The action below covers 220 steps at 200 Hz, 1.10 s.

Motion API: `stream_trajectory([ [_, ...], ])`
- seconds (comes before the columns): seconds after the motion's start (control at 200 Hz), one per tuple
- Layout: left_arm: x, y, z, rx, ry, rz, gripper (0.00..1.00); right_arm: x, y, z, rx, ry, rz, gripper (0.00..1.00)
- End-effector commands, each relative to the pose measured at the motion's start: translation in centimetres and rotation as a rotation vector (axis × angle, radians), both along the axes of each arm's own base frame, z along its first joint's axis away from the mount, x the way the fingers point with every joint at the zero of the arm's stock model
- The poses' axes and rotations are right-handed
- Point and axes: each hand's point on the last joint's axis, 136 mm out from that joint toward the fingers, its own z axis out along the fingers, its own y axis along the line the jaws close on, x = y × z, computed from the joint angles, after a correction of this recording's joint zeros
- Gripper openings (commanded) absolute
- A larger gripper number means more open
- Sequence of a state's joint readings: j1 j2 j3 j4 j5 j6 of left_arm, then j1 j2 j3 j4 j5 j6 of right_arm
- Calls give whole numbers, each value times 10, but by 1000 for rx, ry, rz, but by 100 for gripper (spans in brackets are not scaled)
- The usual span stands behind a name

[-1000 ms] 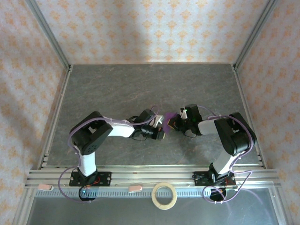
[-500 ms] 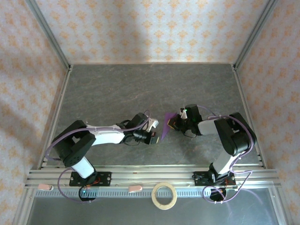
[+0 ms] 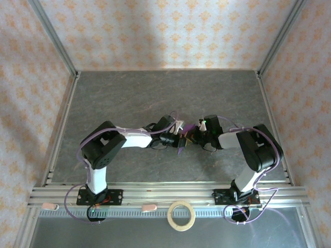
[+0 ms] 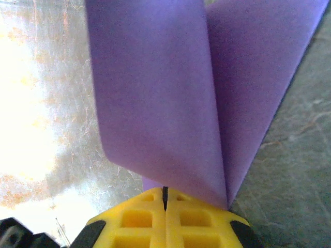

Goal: Fold a paper plane with a square sheet of paper (pick it up from the middle)

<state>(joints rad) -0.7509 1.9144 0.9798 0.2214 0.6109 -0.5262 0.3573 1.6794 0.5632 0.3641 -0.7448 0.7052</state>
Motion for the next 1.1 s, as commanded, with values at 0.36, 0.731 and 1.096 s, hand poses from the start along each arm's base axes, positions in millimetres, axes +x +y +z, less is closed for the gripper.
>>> stream_trajectory([
  [0.36,-47,79,-87,290,114,-1,0,22,-30,36,-133,-122,-66,0],
  [0.731,-52,86,-85,260,137,-21,0,-10,16,35,-82,-152,96,0],
  [1.096,-55,89,-87,240,157,-25,0,11,0,-6,-182,-84,55,0],
])
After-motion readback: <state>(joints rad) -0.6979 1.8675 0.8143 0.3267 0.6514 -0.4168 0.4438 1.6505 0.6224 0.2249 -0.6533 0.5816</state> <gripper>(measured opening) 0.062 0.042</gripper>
